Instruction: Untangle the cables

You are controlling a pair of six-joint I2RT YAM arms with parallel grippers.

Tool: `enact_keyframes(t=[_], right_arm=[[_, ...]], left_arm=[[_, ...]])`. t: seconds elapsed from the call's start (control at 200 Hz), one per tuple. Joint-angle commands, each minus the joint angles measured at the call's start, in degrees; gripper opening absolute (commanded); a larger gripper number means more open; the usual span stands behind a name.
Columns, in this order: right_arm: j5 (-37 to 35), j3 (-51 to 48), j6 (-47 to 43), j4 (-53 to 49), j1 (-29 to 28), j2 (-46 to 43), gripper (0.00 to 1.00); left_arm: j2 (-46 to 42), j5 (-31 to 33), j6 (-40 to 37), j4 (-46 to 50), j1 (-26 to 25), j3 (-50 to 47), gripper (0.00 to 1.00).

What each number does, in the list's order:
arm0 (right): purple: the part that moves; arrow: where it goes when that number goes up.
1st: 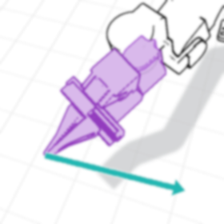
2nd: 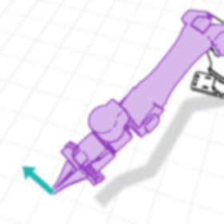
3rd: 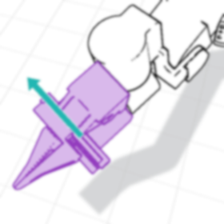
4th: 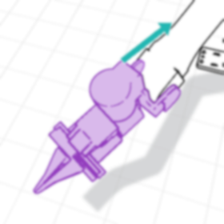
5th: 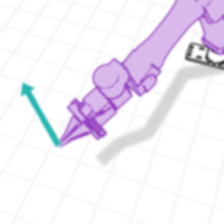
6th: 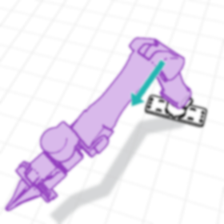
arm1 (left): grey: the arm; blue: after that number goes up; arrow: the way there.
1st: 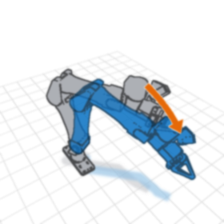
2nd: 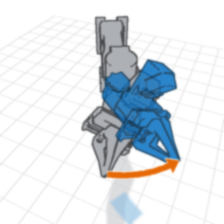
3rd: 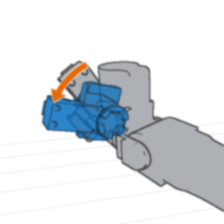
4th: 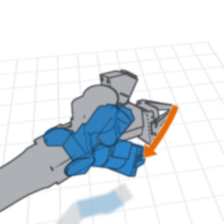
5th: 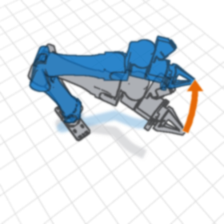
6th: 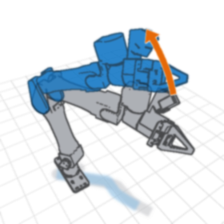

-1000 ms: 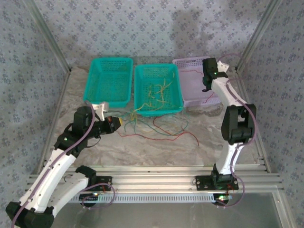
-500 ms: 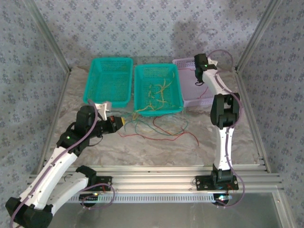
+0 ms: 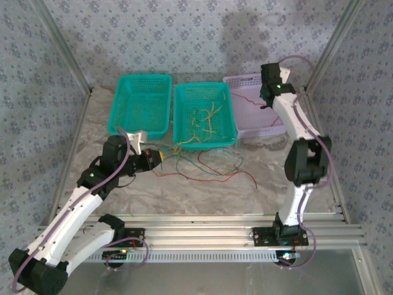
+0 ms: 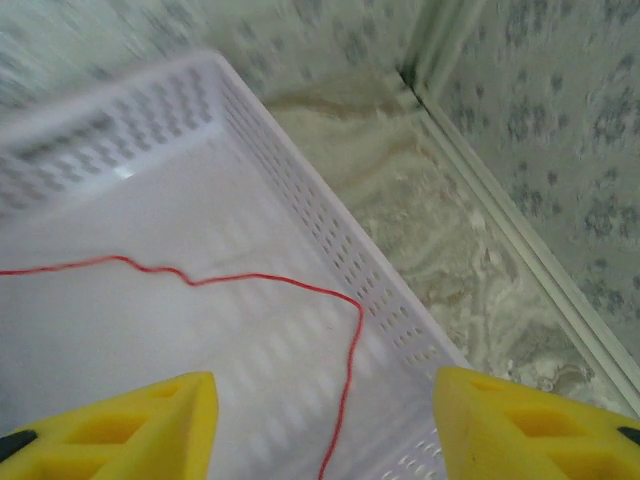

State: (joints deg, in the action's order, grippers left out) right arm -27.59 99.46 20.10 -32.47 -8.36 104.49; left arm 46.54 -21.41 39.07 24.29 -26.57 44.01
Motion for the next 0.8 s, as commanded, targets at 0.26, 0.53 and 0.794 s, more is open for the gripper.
enact_keyframes(t=[0.26,0.53,0.794], right_arm=[[36.17,-36.58,-1.96,25.52,-18.04,-28.87,0.61],[37.46,-50.06,-3.78,37.61,-33.34,-31.26,0.61],[38.70,-53.21,-1.98,50.20,-41.31,-21.73,0.59]], left_arm=[[-3.66,5.53,6.10,-3.79,-0.46,-0.94,0.00],[-4.43,3.46,11.88,-8.45,-0.50,-3.22,0.00],[-5.74,2.19,16.40,-11.76,-0.85,-4.37,0.00]])
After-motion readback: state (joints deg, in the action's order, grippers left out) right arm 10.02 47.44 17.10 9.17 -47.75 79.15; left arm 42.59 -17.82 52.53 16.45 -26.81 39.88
